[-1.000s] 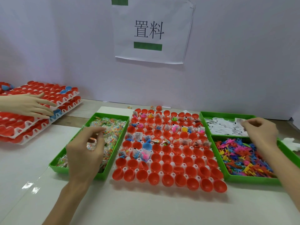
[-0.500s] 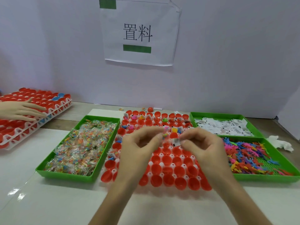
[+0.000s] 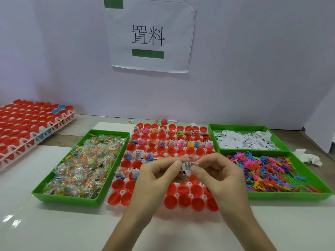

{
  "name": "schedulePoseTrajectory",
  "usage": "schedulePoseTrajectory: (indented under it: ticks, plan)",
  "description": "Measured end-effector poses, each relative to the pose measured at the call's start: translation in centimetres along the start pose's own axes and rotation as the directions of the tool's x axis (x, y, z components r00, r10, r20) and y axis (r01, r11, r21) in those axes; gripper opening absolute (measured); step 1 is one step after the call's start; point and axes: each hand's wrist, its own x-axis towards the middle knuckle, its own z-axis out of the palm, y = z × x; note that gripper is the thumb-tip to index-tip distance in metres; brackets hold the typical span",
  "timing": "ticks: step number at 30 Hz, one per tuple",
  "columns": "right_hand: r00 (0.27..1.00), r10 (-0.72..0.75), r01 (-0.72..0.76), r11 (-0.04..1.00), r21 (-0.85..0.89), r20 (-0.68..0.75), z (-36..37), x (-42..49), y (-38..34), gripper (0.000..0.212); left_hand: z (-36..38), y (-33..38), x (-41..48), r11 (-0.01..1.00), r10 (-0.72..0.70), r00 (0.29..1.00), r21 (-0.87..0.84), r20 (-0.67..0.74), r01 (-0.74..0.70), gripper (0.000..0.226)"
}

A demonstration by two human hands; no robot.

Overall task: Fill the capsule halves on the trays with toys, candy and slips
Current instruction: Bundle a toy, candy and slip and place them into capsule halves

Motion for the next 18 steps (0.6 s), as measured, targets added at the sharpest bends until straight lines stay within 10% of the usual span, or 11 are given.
schedulePoseTrajectory:
  ticks: [9,13,18]
  plan:
    - [0.998,-0.045,0.054,0.973,-0.223,0.041,-1.3,0.4,0.6,0.013,0.1,-0.6,0.0,0.998,0.038,0.999,0.049,-0.011,-0.037,0.016]
    - [0.967,-0.039,-0.049,0.941,-0.334,-0.252,-6.1,2.3,1.2,0.016,-0.2,-0.7,0.2,0.999,0.018,0.998,0.046,-0.059,-0.015,0.031]
    - [0.922,0.117,-0.359,0.618,-0.699,-0.37,-13.0,2.4,2.7,0.019,0.0,-0.5,0.2,0.999,0.017,0.998,0.039,-0.059,-0.015,0.033]
